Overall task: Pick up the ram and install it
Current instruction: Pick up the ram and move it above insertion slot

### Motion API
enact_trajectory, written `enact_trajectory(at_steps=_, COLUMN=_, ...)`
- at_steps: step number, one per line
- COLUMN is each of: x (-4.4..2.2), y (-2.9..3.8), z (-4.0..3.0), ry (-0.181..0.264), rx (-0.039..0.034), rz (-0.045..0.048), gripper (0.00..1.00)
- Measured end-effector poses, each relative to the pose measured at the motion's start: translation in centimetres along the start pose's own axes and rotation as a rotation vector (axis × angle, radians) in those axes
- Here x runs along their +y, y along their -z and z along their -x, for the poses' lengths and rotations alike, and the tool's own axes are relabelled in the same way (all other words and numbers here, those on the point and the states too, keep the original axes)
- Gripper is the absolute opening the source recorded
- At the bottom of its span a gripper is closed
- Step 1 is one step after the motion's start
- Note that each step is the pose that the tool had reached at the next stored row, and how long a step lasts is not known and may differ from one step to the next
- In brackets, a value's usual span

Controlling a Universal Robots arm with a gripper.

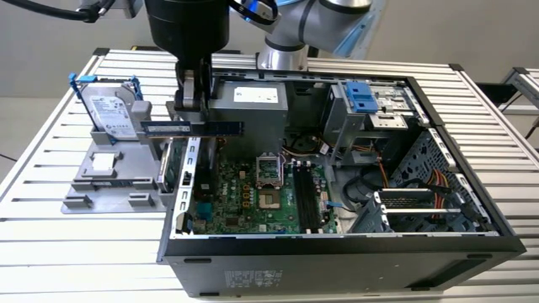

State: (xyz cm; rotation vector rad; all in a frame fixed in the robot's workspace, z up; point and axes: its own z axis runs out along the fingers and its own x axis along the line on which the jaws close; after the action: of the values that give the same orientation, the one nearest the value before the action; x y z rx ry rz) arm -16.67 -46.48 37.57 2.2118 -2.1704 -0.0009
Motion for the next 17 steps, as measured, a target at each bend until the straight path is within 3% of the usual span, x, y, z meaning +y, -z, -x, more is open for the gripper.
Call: enact_trajectory(at_steps=17, x=-2.29, y=0.07, z=-0.04, ry=0.0, rx=0.0001, rz=0.0, gripper=0.0)
